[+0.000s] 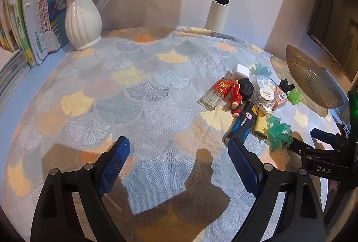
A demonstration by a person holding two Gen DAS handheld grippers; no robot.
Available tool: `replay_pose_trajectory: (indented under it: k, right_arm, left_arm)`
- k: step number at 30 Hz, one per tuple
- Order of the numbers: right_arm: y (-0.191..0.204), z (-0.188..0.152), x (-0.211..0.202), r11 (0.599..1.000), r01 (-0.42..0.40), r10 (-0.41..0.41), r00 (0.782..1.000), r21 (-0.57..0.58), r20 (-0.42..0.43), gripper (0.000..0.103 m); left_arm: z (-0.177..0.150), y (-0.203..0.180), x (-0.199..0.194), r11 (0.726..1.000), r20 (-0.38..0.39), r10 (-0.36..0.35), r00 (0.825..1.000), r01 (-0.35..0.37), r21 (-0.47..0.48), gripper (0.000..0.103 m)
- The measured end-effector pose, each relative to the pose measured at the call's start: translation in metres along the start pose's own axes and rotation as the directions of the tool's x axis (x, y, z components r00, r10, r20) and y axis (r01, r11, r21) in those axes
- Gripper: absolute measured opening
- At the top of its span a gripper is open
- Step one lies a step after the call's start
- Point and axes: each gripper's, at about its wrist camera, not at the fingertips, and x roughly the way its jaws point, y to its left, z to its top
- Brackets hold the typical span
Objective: Organize rigid objects
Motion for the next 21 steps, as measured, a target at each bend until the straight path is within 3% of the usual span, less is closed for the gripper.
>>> replay_pose_trajectory:
  k: [21]
  right_arm:
    - [-0.0006, 0.0002, 0.0000, 1.000, -0.001, 0.001, 1.000, 0.001, -0.001, 0.103]
  left_arm:
    - [0.0006, -0.0001, 0.0022, 1.000, -0.018, -0.014, 1.000, 0.014, -0.007, 0.089]
